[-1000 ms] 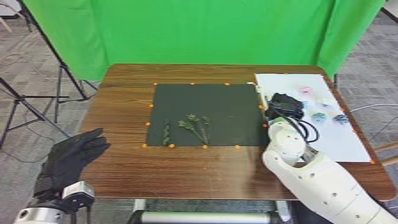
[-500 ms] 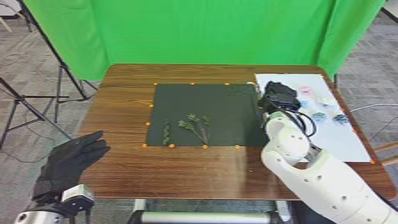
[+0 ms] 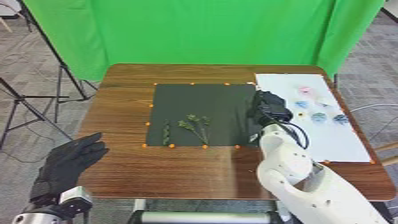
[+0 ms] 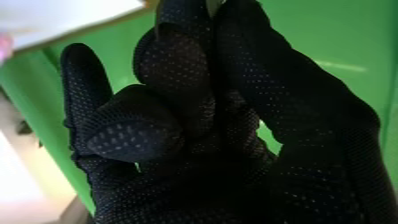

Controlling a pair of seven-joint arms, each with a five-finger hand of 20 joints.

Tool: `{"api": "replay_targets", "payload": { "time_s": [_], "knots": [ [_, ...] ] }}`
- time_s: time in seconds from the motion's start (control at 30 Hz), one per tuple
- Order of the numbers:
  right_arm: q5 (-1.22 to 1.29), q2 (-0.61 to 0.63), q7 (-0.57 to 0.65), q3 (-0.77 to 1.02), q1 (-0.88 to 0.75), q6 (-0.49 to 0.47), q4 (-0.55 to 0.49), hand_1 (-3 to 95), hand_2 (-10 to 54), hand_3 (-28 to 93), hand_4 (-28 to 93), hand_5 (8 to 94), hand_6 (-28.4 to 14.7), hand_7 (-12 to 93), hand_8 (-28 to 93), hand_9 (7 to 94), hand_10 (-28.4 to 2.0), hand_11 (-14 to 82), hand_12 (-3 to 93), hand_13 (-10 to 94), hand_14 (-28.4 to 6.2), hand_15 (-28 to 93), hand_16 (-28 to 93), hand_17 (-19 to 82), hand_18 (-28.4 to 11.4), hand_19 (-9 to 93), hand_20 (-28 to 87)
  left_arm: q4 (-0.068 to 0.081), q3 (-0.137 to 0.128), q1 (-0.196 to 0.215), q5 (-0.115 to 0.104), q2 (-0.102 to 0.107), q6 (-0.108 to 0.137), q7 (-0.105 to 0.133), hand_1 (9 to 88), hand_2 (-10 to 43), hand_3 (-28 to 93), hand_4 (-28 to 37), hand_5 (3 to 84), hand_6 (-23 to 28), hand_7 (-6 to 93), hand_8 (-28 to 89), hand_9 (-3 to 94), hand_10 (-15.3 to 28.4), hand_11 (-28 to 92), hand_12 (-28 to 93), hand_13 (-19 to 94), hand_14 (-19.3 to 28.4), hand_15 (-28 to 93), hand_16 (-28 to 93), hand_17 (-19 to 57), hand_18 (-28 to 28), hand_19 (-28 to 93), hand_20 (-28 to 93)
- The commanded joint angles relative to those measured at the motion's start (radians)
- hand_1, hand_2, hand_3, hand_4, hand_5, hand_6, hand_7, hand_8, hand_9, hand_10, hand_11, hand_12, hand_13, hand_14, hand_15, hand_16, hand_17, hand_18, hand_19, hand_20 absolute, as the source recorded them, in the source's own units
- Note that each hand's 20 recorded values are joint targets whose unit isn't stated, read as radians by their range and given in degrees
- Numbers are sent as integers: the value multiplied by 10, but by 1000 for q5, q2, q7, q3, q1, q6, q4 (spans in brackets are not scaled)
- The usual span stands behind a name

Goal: Arrange flowers

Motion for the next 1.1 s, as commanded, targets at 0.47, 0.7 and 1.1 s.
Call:
{"api": "replay_targets", "payload": {
  "time_s": [0.47, 0.7, 1.1],
  "knots": [
    [-2, -42, -4, -61, -96, -69, 20, 535, -95, 781, -282, 834, -50, 315, 204, 847, -129, 490, 335, 828, -96, 719, 271, 305, -254, 903, -92, -1, -2, -17, 28, -35, -20, -58, 282, 73, 796, -164, 506, 160, 148, -91, 419, 235, 402, 85, 301, 284, 639, -151, -99, 218, 609, 121],
    [-7, -43, -12, -66, -89, -58, 24, 532, -95, 781, -281, 831, -49, 319, 202, 843, -130, 490, 336, 824, -95, 719, 270, 302, -253, 902, -94, -2, -1, -13, 25, -35, -16, -51, 282, 73, 796, -164, 506, 160, 147, -91, 418, 235, 403, 85, 302, 284, 640, -151, -99, 218, 609, 121],
    [-14, -23, -13, -78, -85, -30, 17, 499, -95, 771, -270, 765, -48, 375, 159, 780, -139, 491, 348, 763, -109, 731, 268, 280, -262, 901, -96, -1, 4, 6, 3, -4, 2, -17, 286, 79, 797, -146, 507, 160, 147, -92, 419, 236, 404, 84, 302, 284, 640, -151, -99, 218, 610, 120]
  ]
}}
